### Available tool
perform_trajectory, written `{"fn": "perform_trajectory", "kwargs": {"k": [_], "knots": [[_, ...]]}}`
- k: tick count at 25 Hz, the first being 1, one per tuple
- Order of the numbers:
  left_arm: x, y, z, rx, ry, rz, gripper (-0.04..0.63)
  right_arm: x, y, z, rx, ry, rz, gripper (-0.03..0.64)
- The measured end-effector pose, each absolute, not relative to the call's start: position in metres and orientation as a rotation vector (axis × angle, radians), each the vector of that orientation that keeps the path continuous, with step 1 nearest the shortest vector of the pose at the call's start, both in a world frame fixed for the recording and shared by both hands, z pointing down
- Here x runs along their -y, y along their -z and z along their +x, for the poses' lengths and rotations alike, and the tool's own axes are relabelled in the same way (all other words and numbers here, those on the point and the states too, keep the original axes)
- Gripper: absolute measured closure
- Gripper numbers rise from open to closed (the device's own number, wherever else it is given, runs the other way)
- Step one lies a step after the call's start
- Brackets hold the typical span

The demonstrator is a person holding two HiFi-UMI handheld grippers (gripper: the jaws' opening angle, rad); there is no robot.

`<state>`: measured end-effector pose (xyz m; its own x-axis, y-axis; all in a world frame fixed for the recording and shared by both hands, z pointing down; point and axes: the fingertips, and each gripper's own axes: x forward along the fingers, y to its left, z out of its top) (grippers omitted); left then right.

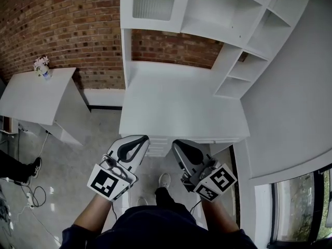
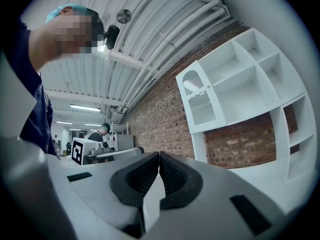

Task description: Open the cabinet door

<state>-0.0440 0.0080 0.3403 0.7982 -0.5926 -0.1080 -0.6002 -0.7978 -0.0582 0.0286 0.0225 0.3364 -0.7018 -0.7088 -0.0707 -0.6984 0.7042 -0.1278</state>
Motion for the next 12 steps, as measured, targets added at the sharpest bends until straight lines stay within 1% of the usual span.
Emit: {"fn": "perform_trajectory", "kwargs": {"k": [12], "knots": [[0.088, -0.329, 0.007, -1.058, -0.122, -2.826, 0.588, 0.080, -0.328, 0.070, -2.822, 0.122, -1.002, 0.591]]}}
